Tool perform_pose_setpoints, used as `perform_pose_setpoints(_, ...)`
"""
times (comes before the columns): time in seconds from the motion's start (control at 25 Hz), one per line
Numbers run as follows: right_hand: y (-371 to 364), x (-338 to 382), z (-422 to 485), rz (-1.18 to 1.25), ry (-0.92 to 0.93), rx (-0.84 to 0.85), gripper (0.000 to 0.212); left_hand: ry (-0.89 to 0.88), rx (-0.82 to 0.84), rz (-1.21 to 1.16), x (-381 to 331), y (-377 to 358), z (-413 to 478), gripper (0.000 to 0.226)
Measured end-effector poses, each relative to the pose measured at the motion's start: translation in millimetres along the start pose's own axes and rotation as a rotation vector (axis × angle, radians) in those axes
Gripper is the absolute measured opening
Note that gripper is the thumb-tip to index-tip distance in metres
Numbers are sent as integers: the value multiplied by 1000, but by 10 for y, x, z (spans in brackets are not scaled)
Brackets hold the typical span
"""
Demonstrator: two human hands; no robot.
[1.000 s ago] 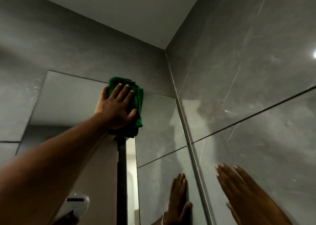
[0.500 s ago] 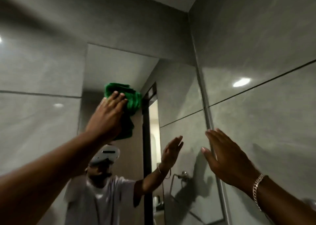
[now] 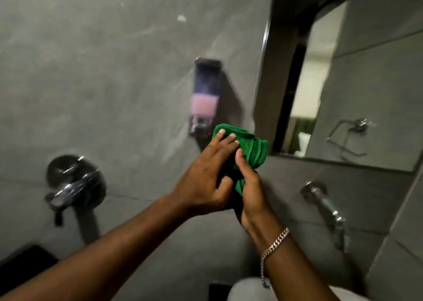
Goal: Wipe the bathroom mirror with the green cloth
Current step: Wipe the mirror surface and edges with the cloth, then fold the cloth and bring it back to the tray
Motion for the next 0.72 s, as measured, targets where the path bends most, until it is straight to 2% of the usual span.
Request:
perform_pose_setpoints(0.12, -324, -1020, -661, 34, -228, -18, 58, 431, -158, -338, 1016, 627, -856, 51)
perform_pose_setpoints(0.2, -612, -1658, -1129, 39, -370, -19, 61, 800, -264, -423, 1839, 902, -1531, 35)
perform_pose_setpoints(0.28, -799, -2199, -1529, 5, -498, -25, 61, 1169, -202, -563, 2567, 844, -2162, 33)
perform_pose_setpoints(0.32, -847, -2475, -1717, -3, -558, -35, 62, 1293, -146, -646, 2841, 765, -2421, 33)
perform_pose_setpoints(0.36, -859, -2766, -1919, -1, -618, -50, 62, 1369, -114, -674, 3081, 712, -2654, 29)
perform_pose_setpoints(0.48, -577, -3519, -2509, -88, -724, -120, 51, 1453, -157, -524, 3706, 580, -3166, 16)
perform_pose_setpoints(0.56, -213, -3994, -2951, -220, -782, -197, 37, 1457, -131, -423, 4085, 351, -3455, 19)
perform_pose_setpoints(0.72, 474, -4926, -3848, -510, -929, -306, 27, 1548, 12, -253, 4862, -265, -4357, 22)
Point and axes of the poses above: each hand's wrist, its own z-axis towards the middle knuckle, its own y-axis out of the back of the hand, x = y × z, the point moved 10 cm from there along z, towards the middle knuckle, and after that the axes turned 12 degrees about y, right-handed, at the moved point
